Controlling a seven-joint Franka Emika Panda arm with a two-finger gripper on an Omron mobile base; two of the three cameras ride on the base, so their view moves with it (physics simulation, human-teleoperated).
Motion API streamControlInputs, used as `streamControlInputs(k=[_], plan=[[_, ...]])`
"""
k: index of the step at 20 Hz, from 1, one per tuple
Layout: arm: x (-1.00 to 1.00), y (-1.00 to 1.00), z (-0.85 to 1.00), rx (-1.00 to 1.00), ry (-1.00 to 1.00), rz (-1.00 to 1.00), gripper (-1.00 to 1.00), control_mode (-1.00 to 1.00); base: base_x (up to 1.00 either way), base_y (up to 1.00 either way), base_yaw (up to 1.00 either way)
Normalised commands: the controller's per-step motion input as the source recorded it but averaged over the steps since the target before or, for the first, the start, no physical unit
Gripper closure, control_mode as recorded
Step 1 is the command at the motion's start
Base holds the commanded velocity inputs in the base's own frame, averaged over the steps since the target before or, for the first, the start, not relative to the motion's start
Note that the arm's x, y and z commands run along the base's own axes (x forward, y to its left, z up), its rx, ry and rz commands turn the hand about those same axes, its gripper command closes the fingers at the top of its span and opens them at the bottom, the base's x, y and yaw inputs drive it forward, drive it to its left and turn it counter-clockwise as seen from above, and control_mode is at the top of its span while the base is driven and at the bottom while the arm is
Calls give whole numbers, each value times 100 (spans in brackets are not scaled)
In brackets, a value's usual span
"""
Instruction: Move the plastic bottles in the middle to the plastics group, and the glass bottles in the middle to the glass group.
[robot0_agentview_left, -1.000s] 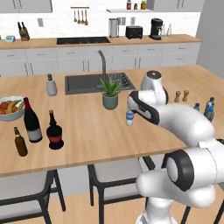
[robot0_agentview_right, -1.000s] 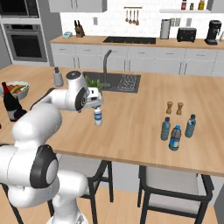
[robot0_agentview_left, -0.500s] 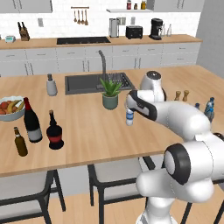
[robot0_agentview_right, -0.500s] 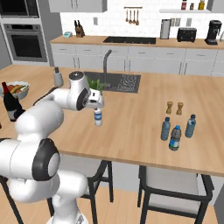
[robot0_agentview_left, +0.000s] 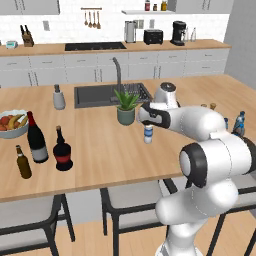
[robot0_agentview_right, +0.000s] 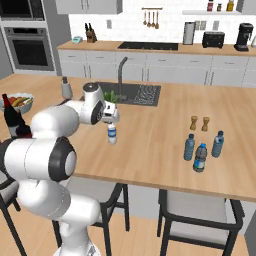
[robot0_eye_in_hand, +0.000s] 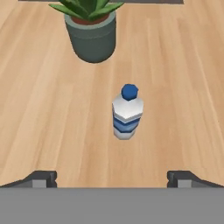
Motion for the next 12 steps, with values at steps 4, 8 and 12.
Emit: streamControlInputs(k=[4, 8, 12], plan=[[12, 1, -34, -2, 0, 0, -100, -100, 0, 0, 0], [14, -33, -18, 0, 0, 0, -100, -100, 0, 0, 0], [36, -6, -16, 0, 0, 4, -100, -100, 0, 0, 0]])
